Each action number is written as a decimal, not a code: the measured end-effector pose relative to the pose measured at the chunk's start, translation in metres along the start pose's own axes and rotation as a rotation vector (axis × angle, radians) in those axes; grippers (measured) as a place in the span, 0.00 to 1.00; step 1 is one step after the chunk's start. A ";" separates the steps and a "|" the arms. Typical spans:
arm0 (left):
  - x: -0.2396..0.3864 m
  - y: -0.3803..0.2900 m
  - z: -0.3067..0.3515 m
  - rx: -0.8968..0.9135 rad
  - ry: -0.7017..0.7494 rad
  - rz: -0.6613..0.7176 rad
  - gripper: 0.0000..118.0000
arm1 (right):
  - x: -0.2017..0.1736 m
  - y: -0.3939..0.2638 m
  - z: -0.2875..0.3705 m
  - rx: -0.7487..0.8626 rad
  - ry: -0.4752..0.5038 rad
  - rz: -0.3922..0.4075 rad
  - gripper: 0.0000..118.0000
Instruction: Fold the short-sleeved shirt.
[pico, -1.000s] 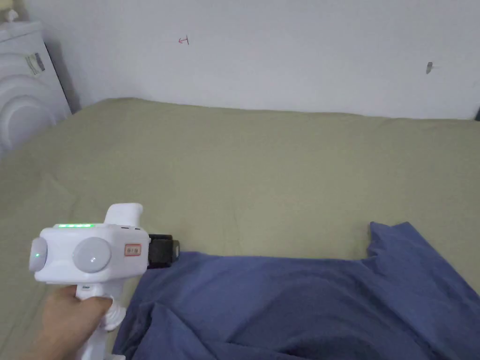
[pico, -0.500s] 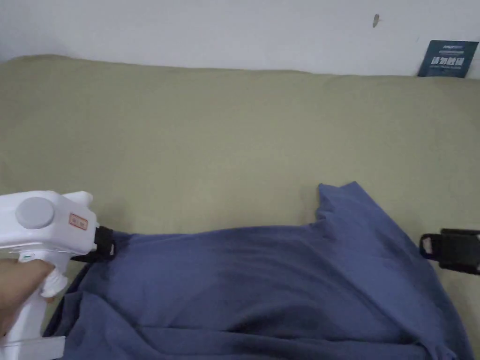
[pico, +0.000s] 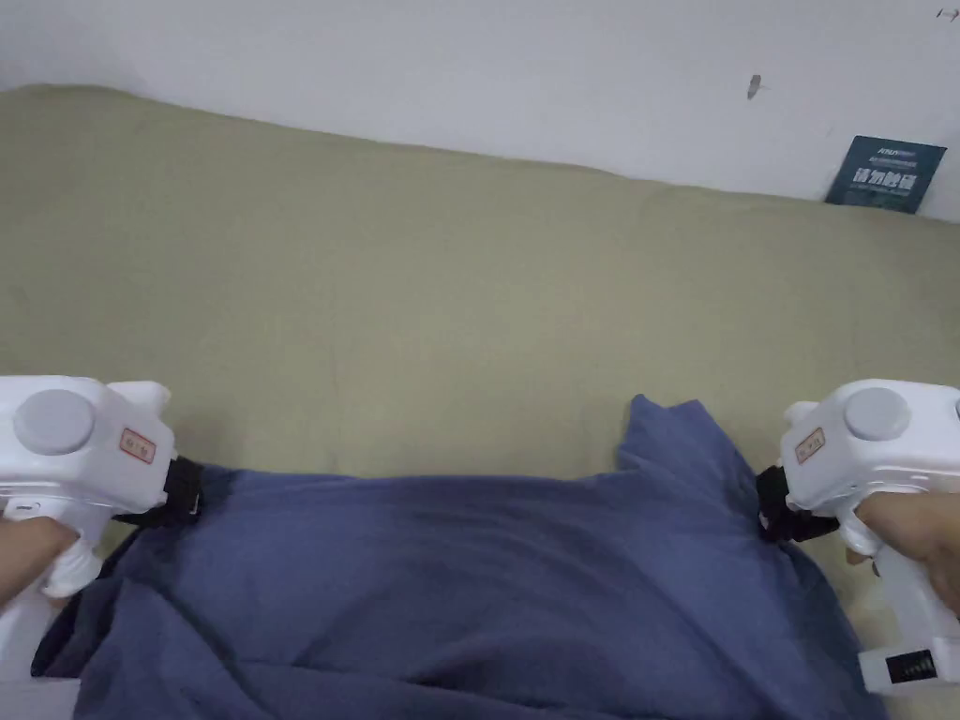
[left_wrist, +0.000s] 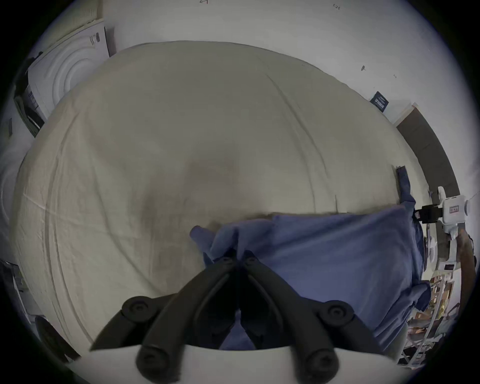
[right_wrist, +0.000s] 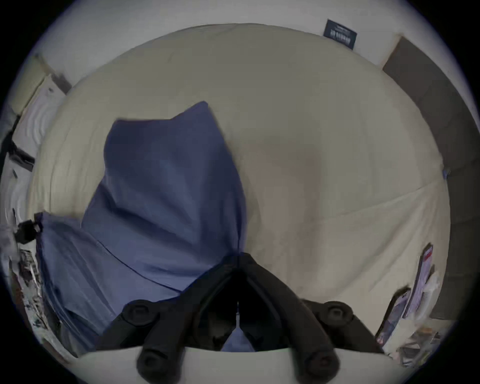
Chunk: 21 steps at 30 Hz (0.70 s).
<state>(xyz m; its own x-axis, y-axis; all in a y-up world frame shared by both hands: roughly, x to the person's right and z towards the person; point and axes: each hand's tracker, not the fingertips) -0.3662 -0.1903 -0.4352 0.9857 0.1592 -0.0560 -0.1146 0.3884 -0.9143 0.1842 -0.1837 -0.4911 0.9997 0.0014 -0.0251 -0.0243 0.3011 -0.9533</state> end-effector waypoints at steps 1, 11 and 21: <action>0.000 -0.002 0.003 0.005 -0.004 -0.015 0.01 | 0.000 -0.001 0.007 0.048 0.043 -0.012 0.00; -0.003 -0.042 0.101 0.197 -0.095 -0.129 0.01 | 0.023 -0.071 0.146 0.335 0.221 0.071 0.00; -0.027 -0.168 0.158 0.280 -0.106 -0.149 0.01 | 0.029 -0.229 0.180 0.328 0.250 0.119 0.00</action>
<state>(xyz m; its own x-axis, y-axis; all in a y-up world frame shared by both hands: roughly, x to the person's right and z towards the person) -0.3932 -0.1166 -0.2170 0.9775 0.1695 0.1256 -0.0140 0.6463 -0.7630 0.2194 -0.0811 -0.2188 0.9568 -0.1644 -0.2398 -0.0959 0.6003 -0.7940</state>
